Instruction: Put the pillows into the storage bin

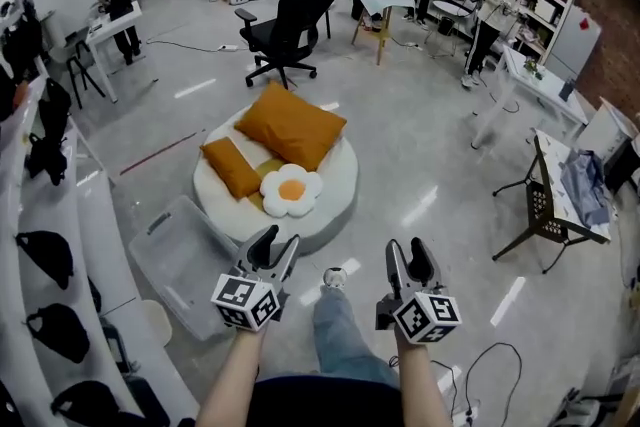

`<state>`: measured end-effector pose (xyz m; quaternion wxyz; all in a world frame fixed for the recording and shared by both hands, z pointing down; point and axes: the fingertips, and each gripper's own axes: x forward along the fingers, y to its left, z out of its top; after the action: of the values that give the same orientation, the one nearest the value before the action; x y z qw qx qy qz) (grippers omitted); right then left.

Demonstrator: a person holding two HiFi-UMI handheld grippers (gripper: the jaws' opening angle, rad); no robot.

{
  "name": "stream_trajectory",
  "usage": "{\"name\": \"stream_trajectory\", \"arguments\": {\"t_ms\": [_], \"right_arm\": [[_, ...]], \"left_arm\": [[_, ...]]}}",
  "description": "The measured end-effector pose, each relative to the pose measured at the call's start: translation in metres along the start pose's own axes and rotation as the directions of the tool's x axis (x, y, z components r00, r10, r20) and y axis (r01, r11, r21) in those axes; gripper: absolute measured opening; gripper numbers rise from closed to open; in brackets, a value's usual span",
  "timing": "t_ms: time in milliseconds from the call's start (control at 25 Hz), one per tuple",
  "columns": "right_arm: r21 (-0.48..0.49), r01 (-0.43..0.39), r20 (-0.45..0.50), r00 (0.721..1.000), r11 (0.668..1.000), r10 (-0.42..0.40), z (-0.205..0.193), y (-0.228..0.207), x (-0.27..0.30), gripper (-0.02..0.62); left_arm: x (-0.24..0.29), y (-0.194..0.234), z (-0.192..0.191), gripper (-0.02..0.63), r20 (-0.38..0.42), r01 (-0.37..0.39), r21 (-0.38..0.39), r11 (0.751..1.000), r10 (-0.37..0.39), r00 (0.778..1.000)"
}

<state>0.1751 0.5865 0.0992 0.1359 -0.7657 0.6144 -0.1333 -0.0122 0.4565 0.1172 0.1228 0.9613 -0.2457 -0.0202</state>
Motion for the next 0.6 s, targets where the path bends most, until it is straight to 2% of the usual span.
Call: {"name": "stream_trajectory", "arguments": {"t_ms": [120,280,440,600], "right_arm": [[0.0,-0.013,-0.019,1.0,1.0,0.013,-0.005,-0.023,0.062,0.229],[0.014,-0.082,-0.083,0.993,0.997,0.083,-0.003,-0.047,0.165,0.229],[0.043,-0.142,-0.149,0.978,0.989,0.147,0.008,-0.067,0.287,0.229],[0.063,-0.2,-0.213,0.955,0.978,0.209,0.008,-0.071,0.394,0.229]], "left_arm": [[0.046,0.035,-0.006,0.193,-0.007,-0.046,-0.005,0.999,0.046,0.999],[0.107,0.086,-0.005,0.198,-0.035,-0.142,-0.011,0.99,0.142,0.989],[0.178,0.146,0.016,0.202,-0.052,-0.24,-0.018,0.971,0.238,0.97],[0.228,0.213,0.037,0.202,-0.042,-0.343,-0.034,0.939,0.341,0.939]]}}
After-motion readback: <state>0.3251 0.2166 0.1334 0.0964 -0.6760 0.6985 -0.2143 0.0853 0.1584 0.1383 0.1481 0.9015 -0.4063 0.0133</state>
